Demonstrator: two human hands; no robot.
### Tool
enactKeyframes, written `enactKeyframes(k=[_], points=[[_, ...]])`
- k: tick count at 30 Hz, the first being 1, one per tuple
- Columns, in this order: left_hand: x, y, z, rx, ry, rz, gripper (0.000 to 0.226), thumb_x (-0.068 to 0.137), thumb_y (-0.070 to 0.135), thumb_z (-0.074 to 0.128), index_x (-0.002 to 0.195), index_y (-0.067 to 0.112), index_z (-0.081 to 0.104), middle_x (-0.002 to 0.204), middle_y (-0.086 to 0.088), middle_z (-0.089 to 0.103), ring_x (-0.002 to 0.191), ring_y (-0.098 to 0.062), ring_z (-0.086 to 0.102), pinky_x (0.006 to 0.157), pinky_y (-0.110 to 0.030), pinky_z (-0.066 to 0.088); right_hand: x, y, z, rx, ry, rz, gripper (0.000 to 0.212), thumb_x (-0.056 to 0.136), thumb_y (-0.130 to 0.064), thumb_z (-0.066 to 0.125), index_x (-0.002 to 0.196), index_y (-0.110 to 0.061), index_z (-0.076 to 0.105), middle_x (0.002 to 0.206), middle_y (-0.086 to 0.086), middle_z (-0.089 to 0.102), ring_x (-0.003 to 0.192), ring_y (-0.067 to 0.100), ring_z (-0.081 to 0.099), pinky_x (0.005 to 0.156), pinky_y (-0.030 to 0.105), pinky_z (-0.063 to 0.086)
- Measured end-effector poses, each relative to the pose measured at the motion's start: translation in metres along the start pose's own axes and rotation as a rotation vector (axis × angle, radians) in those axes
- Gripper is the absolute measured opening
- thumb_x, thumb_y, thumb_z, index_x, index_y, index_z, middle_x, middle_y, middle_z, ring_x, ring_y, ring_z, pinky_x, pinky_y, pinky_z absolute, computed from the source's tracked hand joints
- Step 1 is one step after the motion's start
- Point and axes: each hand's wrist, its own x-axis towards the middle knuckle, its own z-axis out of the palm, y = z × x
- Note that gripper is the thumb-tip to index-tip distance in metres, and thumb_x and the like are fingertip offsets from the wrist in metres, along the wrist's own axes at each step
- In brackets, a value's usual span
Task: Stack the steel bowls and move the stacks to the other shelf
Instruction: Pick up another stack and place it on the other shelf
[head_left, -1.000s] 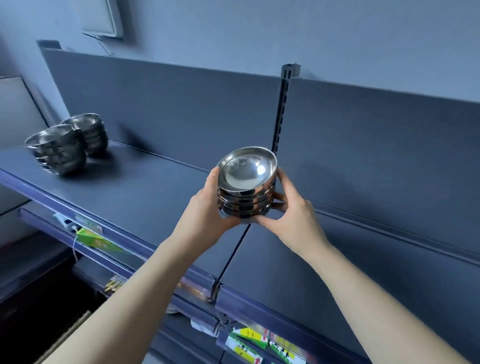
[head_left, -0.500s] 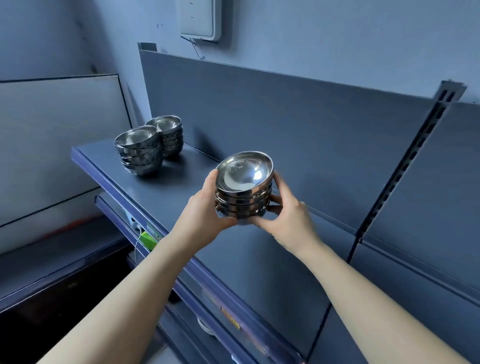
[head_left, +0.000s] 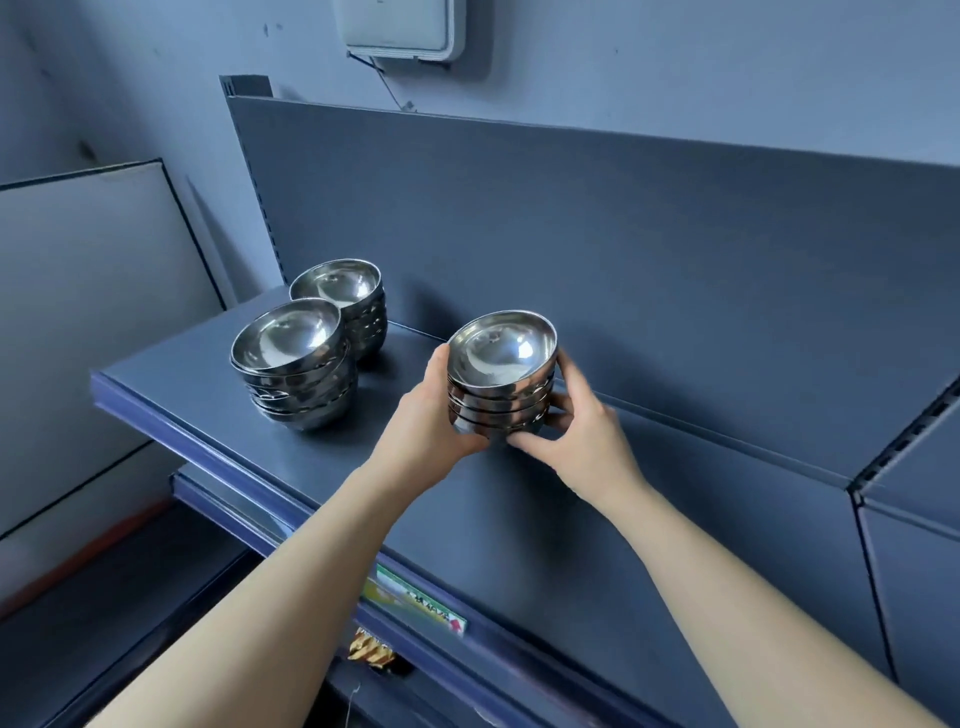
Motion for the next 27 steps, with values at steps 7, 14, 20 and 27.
enactKeyframes(k=[7, 14, 20, 27], points=[[0.032, -0.023, 0.001, -0.04, -0.029, 0.005, 0.092, 0.069, 0.016, 0.079, 0.139, 0.038, 0.024, 0.096, 0.028, 0.059, 0.096, -0.007, 0.062, 0.083, -0.024, 0.05, 0.025, 0.007, 0.015, -0.05, 0.021, 0.08, 0.096, 0.07, -0.026, 0.085, 0.143, -0.049, 0.028, 0.097, -0.036, 0.062, 0.1, -0.007, 0.064, 0.091, 0.02, 0.05], [0.041, -0.03, 0.004, -0.011, -0.023, 0.028, 0.095, 0.069, 0.016, 0.08, 0.141, 0.035, 0.022, 0.106, 0.035, 0.047, 0.108, -0.003, 0.053, 0.088, -0.02, 0.041, 0.034, 0.01, 0.012, -0.15, 0.006, 0.097, 0.096, 0.072, -0.029, 0.083, 0.147, -0.045, 0.024, 0.114, -0.028, 0.059, 0.113, -0.001, 0.059, 0.09, 0.016, 0.043], [0.042, -0.031, 0.002, 0.13, -0.034, 0.066, 0.089, 0.072, 0.024, 0.079, 0.14, 0.03, 0.021, 0.119, 0.016, 0.051, 0.119, -0.012, 0.048, 0.085, -0.022, 0.035, 0.032, 0.005, 0.009, -0.338, -0.01, 0.109, 0.094, 0.075, -0.04, 0.078, 0.148, -0.042, 0.019, 0.136, -0.013, 0.057, 0.124, 0.012, 0.055, 0.096, 0.032, 0.048], [0.027, -0.01, -0.007, 0.398, 0.164, 0.184, 0.063, 0.078, 0.03, 0.073, 0.132, 0.011, 0.047, 0.127, -0.006, 0.054, 0.113, -0.029, 0.051, 0.094, -0.034, 0.039, 0.008, -0.025, -0.015, -0.619, -0.011, 0.12, 0.068, 0.093, -0.041, 0.061, 0.15, -0.018, 0.034, 0.154, -0.004, 0.04, 0.139, 0.017, 0.039, 0.108, 0.028, 0.034]])
